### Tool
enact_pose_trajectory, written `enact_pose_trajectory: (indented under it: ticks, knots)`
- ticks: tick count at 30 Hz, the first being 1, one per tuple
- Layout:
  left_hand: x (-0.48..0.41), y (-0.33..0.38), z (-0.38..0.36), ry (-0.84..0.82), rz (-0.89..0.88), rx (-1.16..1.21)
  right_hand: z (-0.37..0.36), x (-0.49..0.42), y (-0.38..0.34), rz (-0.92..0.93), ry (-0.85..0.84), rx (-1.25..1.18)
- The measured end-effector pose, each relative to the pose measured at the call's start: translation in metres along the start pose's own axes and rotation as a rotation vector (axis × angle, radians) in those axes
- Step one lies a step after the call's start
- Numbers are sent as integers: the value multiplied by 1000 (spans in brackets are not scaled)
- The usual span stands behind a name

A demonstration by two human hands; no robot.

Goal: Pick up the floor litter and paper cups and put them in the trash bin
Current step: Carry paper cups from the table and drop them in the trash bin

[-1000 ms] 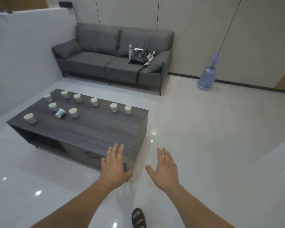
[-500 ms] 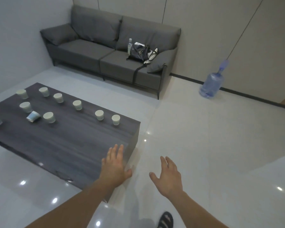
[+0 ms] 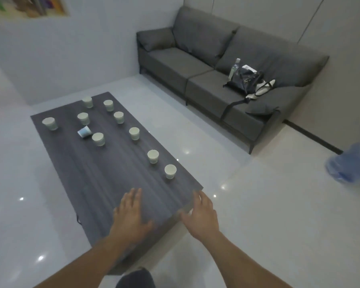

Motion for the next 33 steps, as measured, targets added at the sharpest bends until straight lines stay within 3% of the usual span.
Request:
enact_pose_trajectory:
  ticks: [4,10,17,27,30,33]
  knots:
    - [-42,-14,2,12,124,65,-5,-72,-20,92,-74,60]
    - [-121,-9,-2,7,105,114,-20,-163,-24,135,-117,115]
    - [-175,-16,-51,-40,201,209,-63,-266,-15,167,-248,175]
    - [-256,-31,-140,-49,424,381,-171,-393,3,365,-422,257]
    - [-289,-24,-162,-81,416,427,-185,-411,8,460,-473,198]
    - [-312,-19,-177,-72,411,458,-185,-422,5,418,-512,9]
Point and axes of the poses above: each hand's wrist, its own x-axis away from the middle knuckle, its own z-axis out of the back of the hand, y = z × x, the point moved 2 cm from there along -x, towards the middle knuckle
